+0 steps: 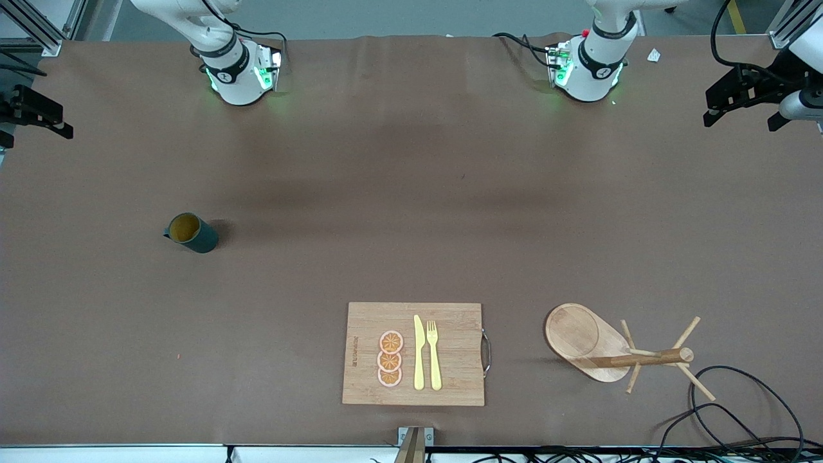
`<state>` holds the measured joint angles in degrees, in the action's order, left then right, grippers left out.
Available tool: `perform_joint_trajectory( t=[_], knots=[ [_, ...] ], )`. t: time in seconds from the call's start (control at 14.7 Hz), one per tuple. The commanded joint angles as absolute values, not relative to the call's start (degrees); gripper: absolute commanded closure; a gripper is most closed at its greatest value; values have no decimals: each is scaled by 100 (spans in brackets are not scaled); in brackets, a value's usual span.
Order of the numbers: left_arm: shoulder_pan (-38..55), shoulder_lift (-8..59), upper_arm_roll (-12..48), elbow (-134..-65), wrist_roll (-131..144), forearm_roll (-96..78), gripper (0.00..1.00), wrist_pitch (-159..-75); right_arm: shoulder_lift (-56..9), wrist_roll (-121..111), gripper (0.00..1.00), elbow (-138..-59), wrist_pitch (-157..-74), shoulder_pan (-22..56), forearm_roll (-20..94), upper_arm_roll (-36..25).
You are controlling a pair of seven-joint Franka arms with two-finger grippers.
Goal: Transfer cup from left to right arm and place
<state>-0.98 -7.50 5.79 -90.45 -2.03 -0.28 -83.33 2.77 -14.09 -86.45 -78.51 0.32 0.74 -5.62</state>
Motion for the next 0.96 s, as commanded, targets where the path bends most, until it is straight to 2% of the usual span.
perform_joint_trajectory(
  t=[0.0, 0.34, 0.89],
  knots=[
    [-88, -835, 580, -9114, -211, -70, 0, -8394, 422, -1318, 0, -8851, -7989, 79, 44, -554],
    [-88, -835, 861, -9114, 158, -88, 0, -8393, 422, -792, 0, -8842, -7910, 88, 35, -554],
    [-141, -791, 826, -9079, 114, -88, 0, -8394, 404, -747, 0, -8824, -7919, 62, 61, -571]
  ],
)
